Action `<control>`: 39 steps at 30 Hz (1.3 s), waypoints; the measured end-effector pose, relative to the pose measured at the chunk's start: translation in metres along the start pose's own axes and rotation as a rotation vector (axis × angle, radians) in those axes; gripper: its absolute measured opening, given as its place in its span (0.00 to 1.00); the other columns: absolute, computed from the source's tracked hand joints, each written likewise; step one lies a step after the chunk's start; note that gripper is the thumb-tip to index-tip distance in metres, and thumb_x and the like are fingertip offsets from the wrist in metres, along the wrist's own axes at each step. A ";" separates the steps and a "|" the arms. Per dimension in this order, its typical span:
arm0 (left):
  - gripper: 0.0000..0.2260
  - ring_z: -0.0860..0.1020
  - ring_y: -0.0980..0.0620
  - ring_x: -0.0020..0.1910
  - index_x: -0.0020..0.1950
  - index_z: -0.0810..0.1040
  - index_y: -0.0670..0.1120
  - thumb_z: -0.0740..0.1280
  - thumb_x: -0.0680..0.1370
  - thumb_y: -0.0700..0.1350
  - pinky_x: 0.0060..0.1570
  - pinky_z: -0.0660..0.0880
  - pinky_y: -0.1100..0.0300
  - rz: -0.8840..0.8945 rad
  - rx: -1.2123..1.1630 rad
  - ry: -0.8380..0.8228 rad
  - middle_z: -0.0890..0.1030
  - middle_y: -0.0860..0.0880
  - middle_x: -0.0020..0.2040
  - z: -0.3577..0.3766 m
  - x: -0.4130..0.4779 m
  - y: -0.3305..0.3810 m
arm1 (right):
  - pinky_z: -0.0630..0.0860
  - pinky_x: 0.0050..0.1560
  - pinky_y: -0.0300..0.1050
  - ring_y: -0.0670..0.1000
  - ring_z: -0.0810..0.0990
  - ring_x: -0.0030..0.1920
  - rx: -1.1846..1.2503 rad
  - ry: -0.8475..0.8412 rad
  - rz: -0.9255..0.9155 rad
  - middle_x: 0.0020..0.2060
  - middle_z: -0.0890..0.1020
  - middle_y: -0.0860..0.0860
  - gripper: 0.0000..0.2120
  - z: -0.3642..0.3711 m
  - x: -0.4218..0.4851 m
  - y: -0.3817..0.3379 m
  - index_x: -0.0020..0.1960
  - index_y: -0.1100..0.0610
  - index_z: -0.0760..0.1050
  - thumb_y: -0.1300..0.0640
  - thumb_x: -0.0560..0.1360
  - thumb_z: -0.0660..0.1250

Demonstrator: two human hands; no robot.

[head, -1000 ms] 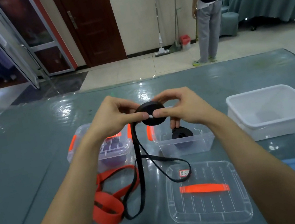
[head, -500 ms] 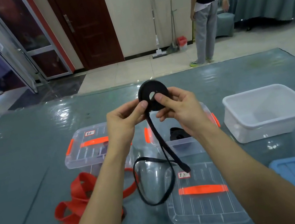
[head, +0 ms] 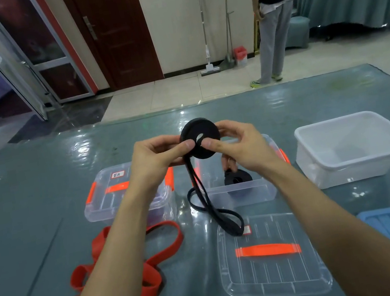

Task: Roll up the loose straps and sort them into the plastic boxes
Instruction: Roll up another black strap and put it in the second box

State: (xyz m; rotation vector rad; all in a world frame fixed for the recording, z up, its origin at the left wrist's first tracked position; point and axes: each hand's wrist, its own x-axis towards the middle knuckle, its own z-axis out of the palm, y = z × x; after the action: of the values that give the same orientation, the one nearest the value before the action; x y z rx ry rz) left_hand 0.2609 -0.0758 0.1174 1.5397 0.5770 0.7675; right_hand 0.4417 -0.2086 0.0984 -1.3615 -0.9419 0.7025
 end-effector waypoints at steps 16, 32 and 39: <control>0.14 0.88 0.45 0.39 0.47 0.91 0.43 0.86 0.65 0.46 0.44 0.85 0.55 0.004 0.289 -0.203 0.89 0.38 0.41 -0.029 0.009 0.020 | 0.77 0.48 0.34 0.45 0.83 0.44 -0.414 -0.171 -0.134 0.43 0.88 0.50 0.12 -0.004 0.012 -0.037 0.50 0.58 0.86 0.51 0.73 0.82; 0.13 0.82 0.53 0.37 0.46 0.92 0.53 0.86 0.65 0.56 0.45 0.80 0.57 0.137 0.463 -0.186 0.86 0.40 0.38 -0.040 0.018 0.014 | 0.86 0.54 0.58 0.60 0.90 0.46 -0.325 -0.191 -0.061 0.43 0.89 0.60 0.15 0.004 0.015 -0.032 0.53 0.63 0.87 0.61 0.70 0.84; 0.10 0.80 0.54 0.34 0.44 0.91 0.56 0.87 0.66 0.52 0.42 0.81 0.56 0.150 0.430 -0.169 0.83 0.51 0.33 -0.039 0.019 0.005 | 0.88 0.51 0.54 0.56 0.91 0.43 -0.268 -0.195 -0.002 0.41 0.90 0.56 0.15 0.004 0.018 -0.028 0.53 0.62 0.87 0.61 0.68 0.85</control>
State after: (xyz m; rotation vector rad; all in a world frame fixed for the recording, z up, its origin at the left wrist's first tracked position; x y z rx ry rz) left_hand 0.2440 -0.0367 0.1258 2.0418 0.5259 0.6419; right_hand 0.4441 -0.1947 0.1283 -1.5445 -1.2271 0.7365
